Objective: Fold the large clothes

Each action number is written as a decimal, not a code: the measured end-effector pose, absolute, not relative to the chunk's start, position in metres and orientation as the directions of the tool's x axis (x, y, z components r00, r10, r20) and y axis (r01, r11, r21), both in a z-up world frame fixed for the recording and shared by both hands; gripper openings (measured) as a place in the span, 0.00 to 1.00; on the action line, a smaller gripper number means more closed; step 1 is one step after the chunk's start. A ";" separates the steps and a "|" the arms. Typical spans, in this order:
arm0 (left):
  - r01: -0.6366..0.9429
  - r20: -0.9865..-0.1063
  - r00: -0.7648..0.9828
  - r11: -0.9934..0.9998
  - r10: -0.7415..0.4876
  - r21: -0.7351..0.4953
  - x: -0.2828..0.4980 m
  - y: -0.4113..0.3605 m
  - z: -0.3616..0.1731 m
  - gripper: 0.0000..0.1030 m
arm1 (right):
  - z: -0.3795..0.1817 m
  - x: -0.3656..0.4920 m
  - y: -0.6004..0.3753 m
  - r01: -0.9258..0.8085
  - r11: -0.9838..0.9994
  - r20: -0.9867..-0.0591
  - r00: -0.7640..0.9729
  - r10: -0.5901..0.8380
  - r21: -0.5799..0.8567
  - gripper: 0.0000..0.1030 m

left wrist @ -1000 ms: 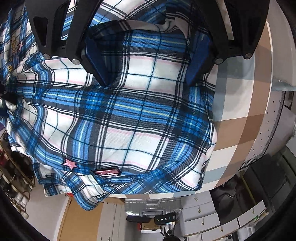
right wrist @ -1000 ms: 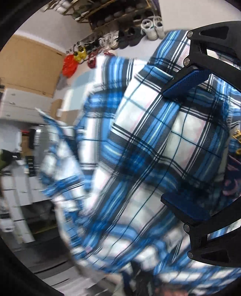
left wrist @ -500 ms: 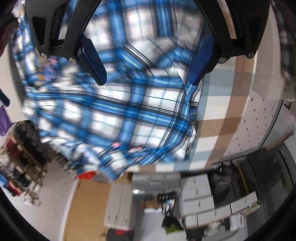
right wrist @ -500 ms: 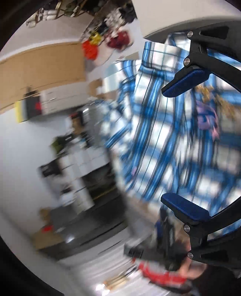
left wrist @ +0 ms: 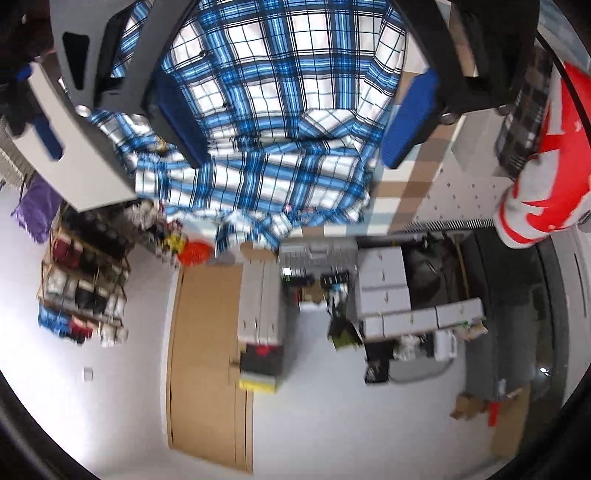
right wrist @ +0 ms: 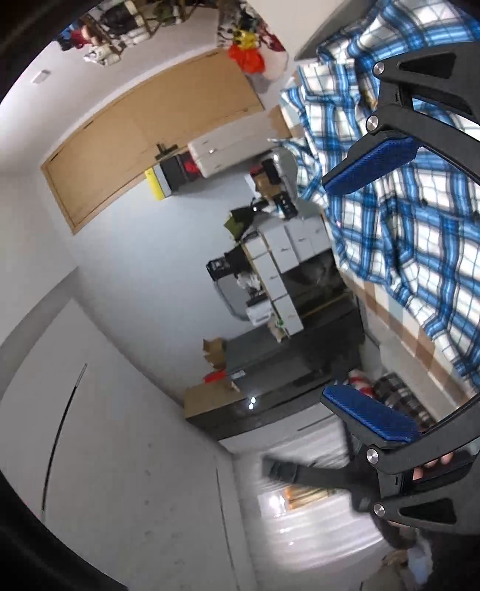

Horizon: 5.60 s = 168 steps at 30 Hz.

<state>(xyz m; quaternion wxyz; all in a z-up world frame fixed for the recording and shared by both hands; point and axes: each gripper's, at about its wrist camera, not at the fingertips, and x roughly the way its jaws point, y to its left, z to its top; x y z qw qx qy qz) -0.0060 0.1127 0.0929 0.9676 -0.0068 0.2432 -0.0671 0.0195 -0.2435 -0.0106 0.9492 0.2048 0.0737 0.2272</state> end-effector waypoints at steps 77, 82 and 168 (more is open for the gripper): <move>0.181 -0.739 0.642 0.977 -0.207 -0.117 0.079 0.173 -0.015 0.99 | -0.062 0.496 -0.087 -0.368 0.891 -0.752 0.499 0.431 0.266 0.01; 0.182 -0.735 0.644 0.976 -0.213 -0.123 0.077 0.173 -0.013 0.99 | -0.042 0.511 -0.059 -0.310 0.866 -0.698 0.512 0.500 0.393 0.02; 0.246 -0.825 0.563 0.941 0.056 0.232 0.319 0.105 -0.028 0.00 | -0.092 0.386 -0.211 -0.409 0.912 -0.731 0.632 0.256 -0.033 0.75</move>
